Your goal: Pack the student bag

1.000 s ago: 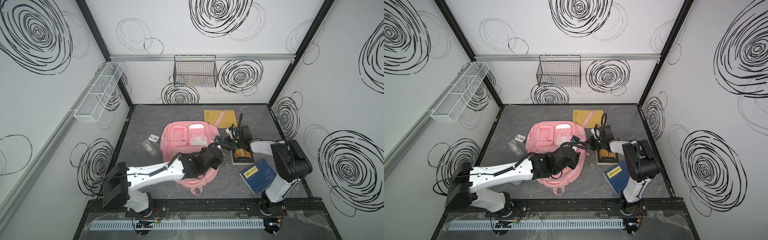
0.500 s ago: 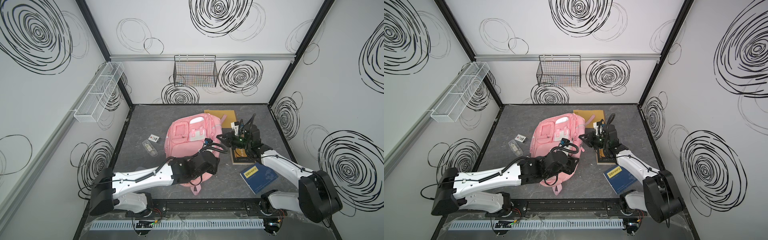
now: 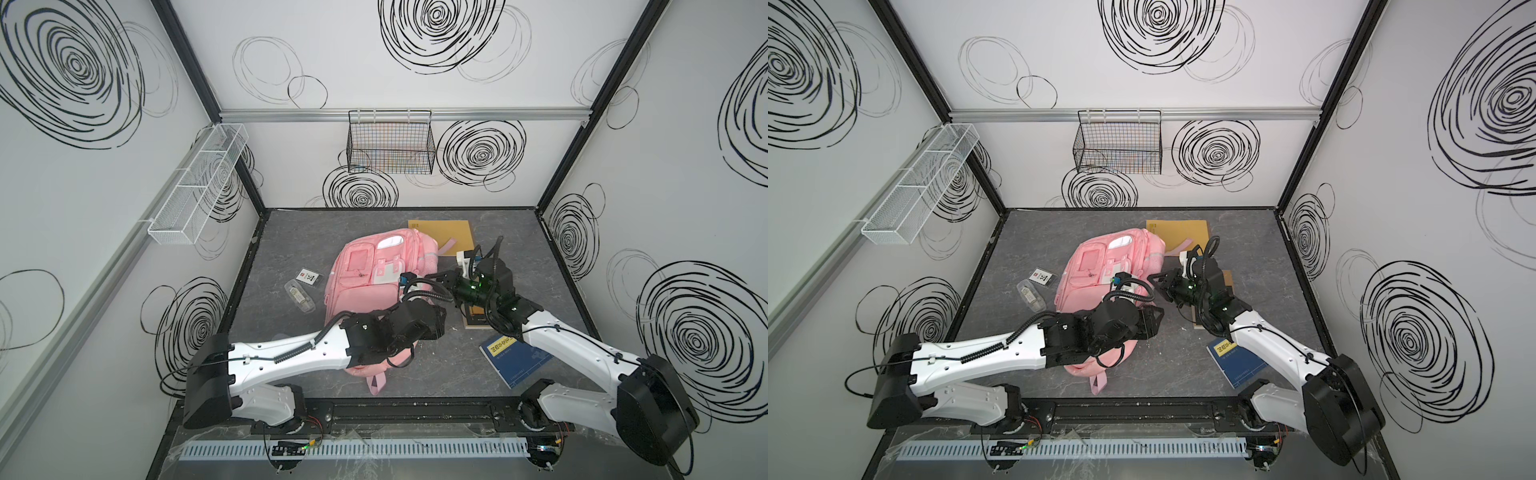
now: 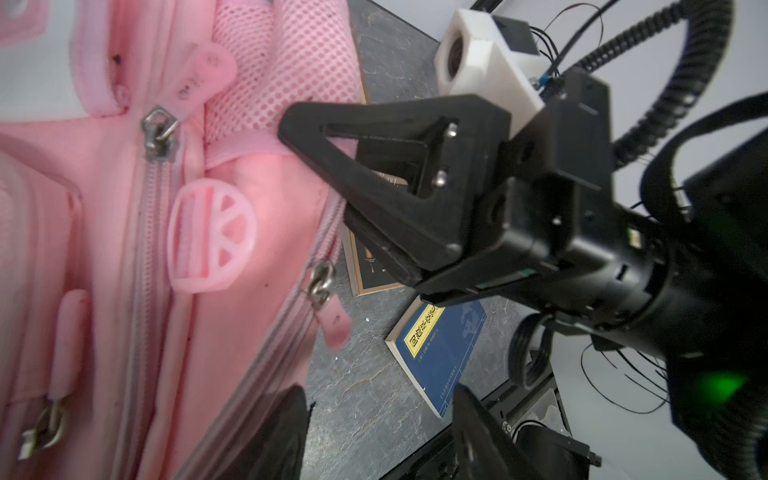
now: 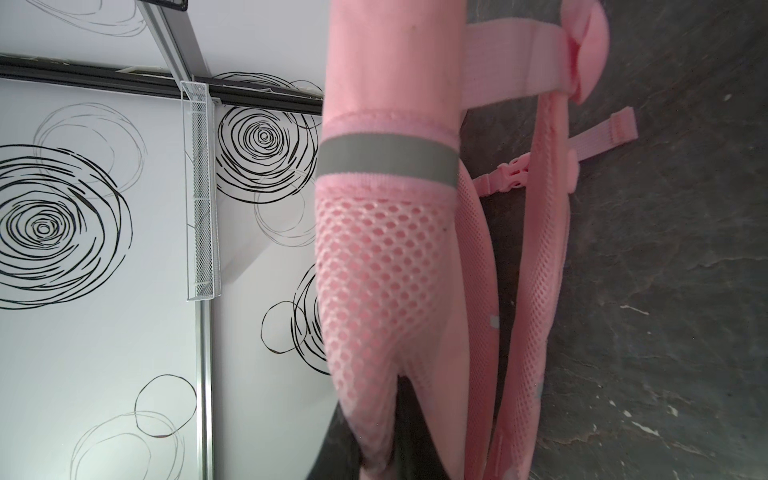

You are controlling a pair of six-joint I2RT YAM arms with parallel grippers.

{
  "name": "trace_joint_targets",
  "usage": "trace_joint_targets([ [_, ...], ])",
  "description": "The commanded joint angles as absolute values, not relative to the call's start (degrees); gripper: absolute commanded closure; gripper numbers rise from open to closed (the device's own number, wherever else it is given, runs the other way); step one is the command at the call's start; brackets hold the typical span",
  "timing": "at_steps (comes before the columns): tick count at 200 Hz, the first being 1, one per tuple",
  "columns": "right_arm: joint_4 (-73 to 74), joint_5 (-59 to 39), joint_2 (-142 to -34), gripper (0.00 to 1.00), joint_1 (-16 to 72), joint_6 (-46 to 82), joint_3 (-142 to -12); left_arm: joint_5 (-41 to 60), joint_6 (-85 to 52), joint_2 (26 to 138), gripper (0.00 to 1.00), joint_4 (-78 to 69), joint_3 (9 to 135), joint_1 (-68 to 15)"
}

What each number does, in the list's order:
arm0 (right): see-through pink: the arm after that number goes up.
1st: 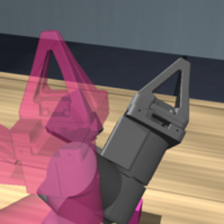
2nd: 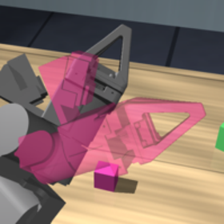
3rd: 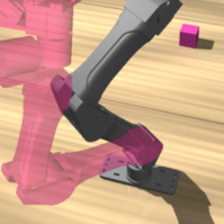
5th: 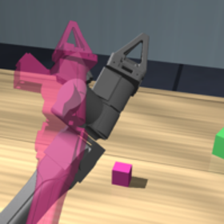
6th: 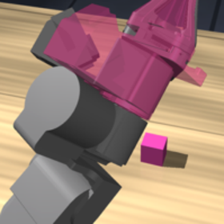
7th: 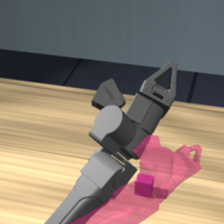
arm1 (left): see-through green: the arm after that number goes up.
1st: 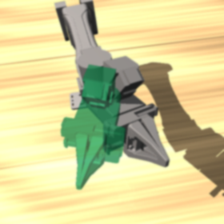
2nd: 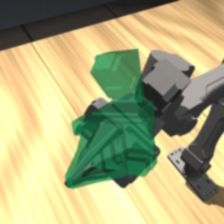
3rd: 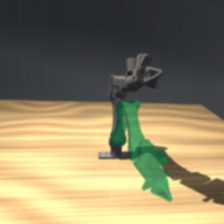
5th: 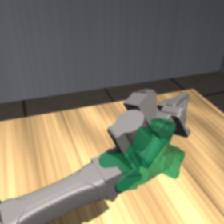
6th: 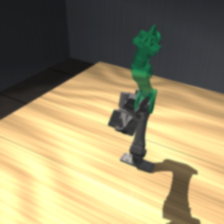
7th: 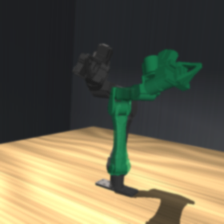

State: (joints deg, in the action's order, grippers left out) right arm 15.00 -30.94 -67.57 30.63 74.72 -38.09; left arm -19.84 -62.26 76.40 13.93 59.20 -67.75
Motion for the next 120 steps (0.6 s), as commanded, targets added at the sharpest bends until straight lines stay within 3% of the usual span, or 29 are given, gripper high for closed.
trace_joint_targets([
  [1, 21.6, -29.3, -64.3, 1.0, 30.9, 76.9, -39.1, -23.2, -66.5, 76.1, 0.4, 12.7, 57.6, -67.4],
  [120, 26.4, -30.6, -61.3, 1.0, 31.5, 83.0, -36.8, -27.3, -67.0, 83.7, 0.4, 6.6, 57.9, -67.0],
])
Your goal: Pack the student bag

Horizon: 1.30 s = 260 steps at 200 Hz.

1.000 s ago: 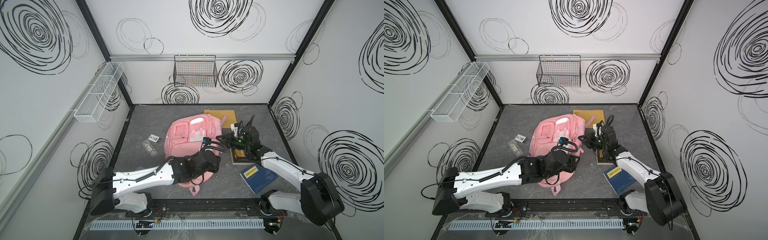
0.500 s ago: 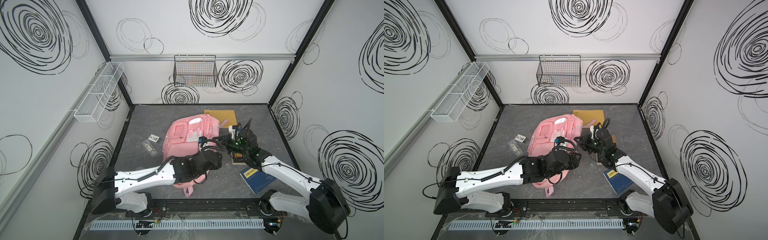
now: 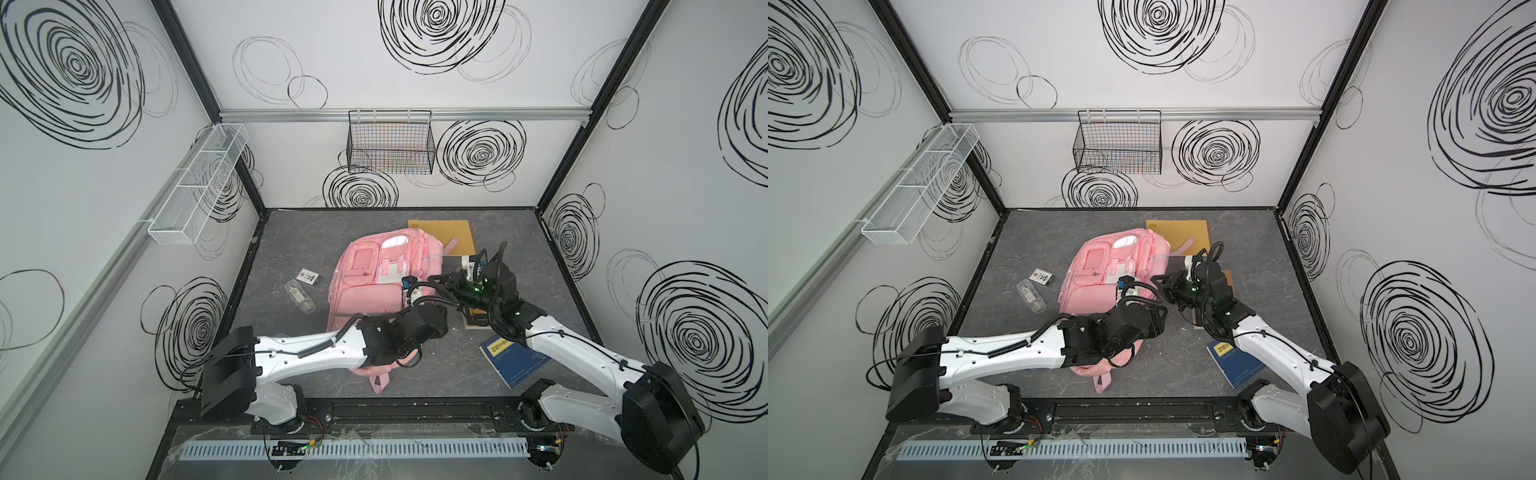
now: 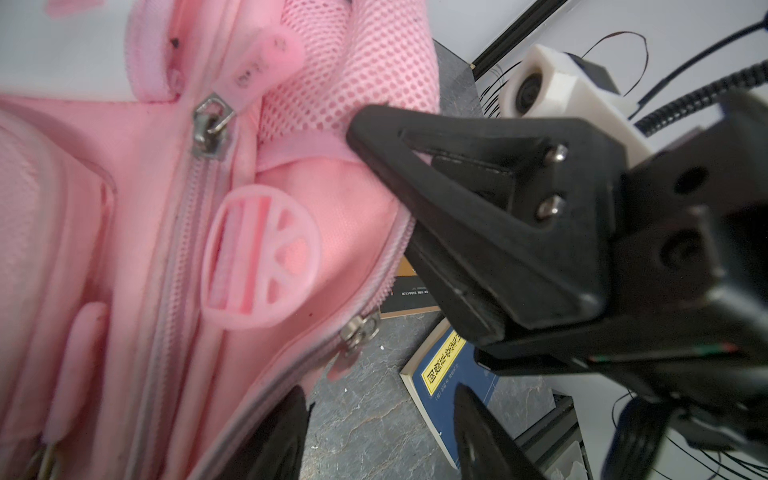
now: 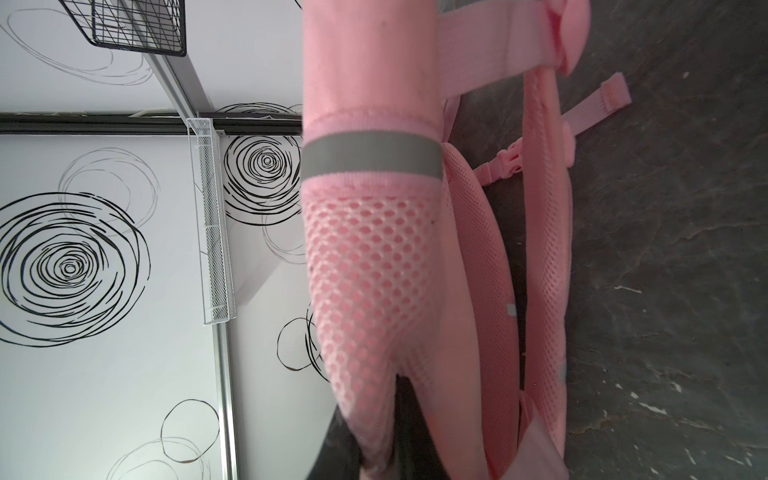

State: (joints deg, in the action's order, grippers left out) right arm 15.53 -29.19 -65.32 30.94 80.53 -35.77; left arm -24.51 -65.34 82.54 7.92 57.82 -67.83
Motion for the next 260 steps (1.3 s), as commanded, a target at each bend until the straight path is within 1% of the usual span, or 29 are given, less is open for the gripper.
trace_joint_targets([
  [1, 26.4, -30.6, -61.3, 1.0, 31.5, 83.0, -36.8, -27.2, -67.0, 83.7, 0.4, 6.5, 57.8, -66.9],
  [26, 27.4, -31.0, -61.3, 1.0, 31.6, 83.9, -36.6, -26.4, -65.3, 84.5, 0.44, 3.2, 57.6, -66.5],
  [63, 27.8, -31.4, -60.6, 1.0, 32.0, 84.7, -37.0, -26.4, -66.1, 86.6, 0.44, 4.4, 57.9, -64.8],
  [99, 27.2, -31.5, -60.0, 1.0, 32.0, 84.4, -36.9, -28.4, -66.3, 86.5, 0.45, 5.0, 57.6, -64.3],
  [129, 27.6, -31.4, -59.7, 1.0, 32.1, 84.7, -36.0, -30.9, -66.2, 86.6, 0.49, 6.6, 58.1, -64.2],
  [146, 27.5, -31.2, -59.4, 1.0, 32.2, 84.8, -36.0, -32.6, -67.2, 87.1, 0.49, 8.4, 58.6, -64.1],
  [161, 27.3, -31.2, -59.0, 1.0, 32.3, 84.7, -36.1, -34.0, -68.9, 87.3, 0.43, 10.0, 58.7, -64.1],
  [183, 27.2, -31.2, -58.6, 1.0, 32.3, 84.7, -36.0, -35.0, -68.9, 86.9, 0.43, 8.3, 57.5, -64.1],
  [211, 27.8, -31.7, -58.9, 1.0, 32.3, 84.8, -35.6, -35.8, -68.4, 87.5, 0.48, 8.0, 58.0, -64.0],
  [260, 28.3, -32.3, -58.6, 1.0, 32.3, 85.1, -35.2, -37.6, -68.9, 87.7, 0.67, 8.5, 58.0, -63.9],
])
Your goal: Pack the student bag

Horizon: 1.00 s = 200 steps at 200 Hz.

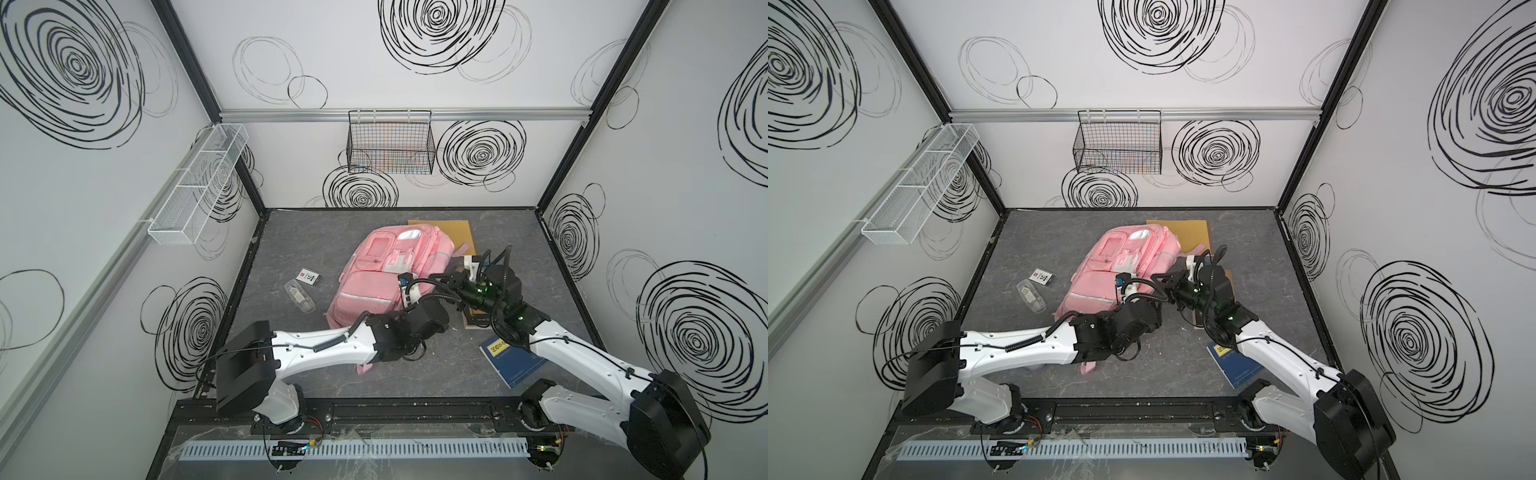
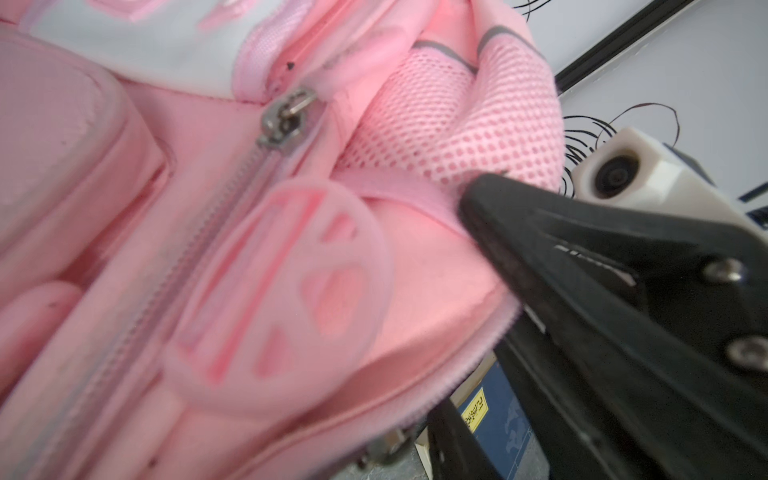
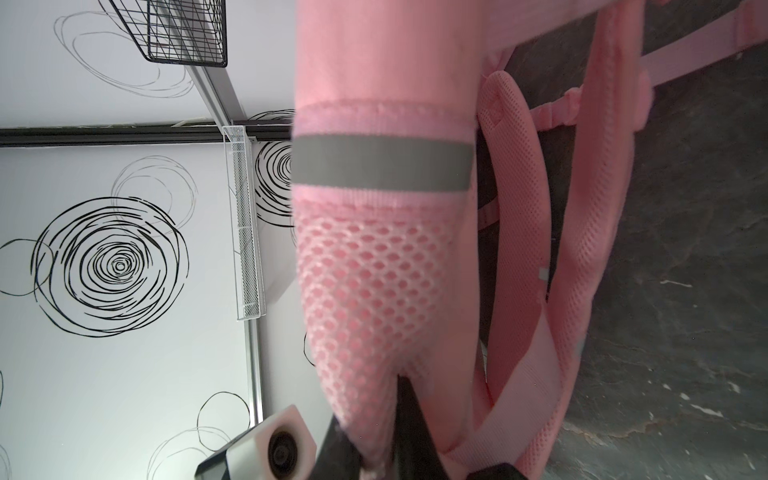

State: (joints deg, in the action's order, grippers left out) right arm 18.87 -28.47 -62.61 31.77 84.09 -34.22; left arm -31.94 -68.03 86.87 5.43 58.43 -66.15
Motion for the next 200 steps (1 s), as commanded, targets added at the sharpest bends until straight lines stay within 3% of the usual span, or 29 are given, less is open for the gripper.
trace_joint_targets([
  [1, 28.3, -32.3, -58.6, 1.0, 32.3, 85.2, -35.2, -37.6, -68.9, 87.7, 0.67, 8.5, 58.0, -63.9],
  [28, 28.5, -32.3, -58.2, 1.0, 32.3, 85.2, -34.7, -38.4, -68.8, 86.6, 0.78, 8.5, 57.5, -64.1],
  [60, 28.4, -32.2, -57.8, 1.0, 32.3, 85.0, -34.4, -39.5, -67.4, 84.6, 1.0, 7.8, 57.1, -64.5],
  [200, 22.0, -31.3, -60.0, 1.0, 28.3, 75.5, -33.3, -24.3, -66.9, 68.9, 1.0, 5.2, 51.6, -66.2],
])
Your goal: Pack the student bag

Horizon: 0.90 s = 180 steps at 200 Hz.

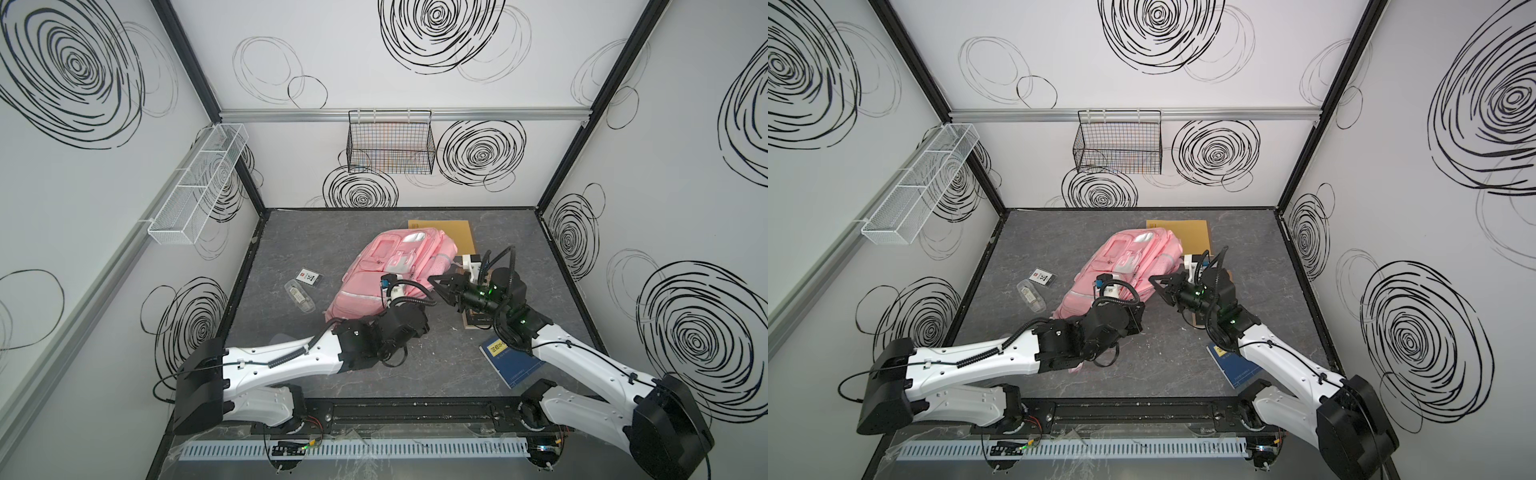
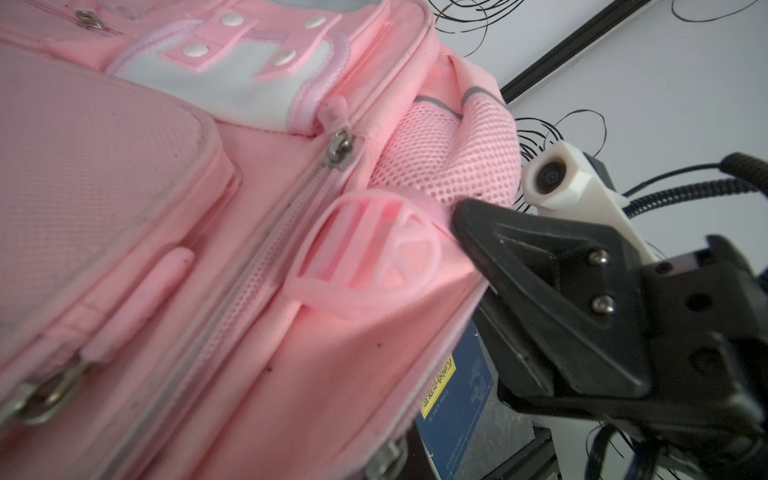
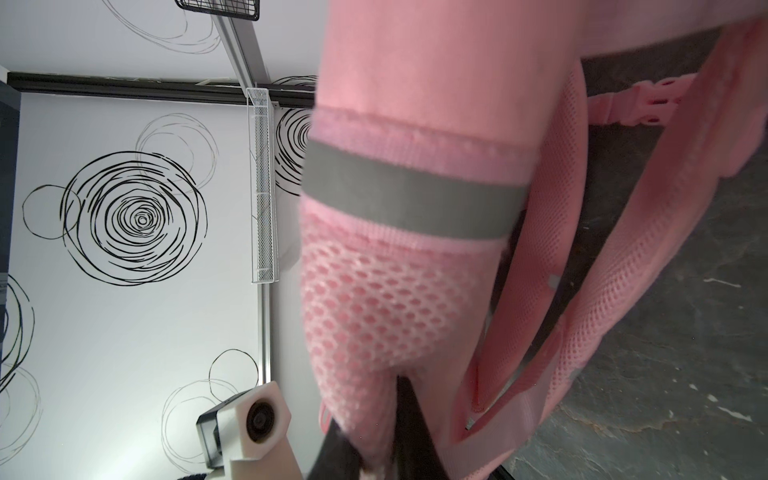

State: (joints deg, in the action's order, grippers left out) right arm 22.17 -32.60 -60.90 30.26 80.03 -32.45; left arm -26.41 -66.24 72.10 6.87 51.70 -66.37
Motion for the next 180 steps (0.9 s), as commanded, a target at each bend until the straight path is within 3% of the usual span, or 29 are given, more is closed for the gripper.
trace_joint_targets([
  [1, 21.9, -31.3, -60.1, 1.0, 28.4, 75.3, -33.3, -24.1, -66.8, 69.0, 1.0, 5.2, 51.6, -66.1],
  [96, 14.9, -31.6, -61.7, 1.0, 24.3, 61.2, -35.6, -6.5, -70.6, 61.4, 1.0, 6.7, 46.4, -65.9],
  [180, 8.4, -37.2, -67.8, 1.0, 20.2, 49.7, -37.9, -2.6, -72.6, 53.7, 1.0, 7.4, 37.1, -67.8],
])
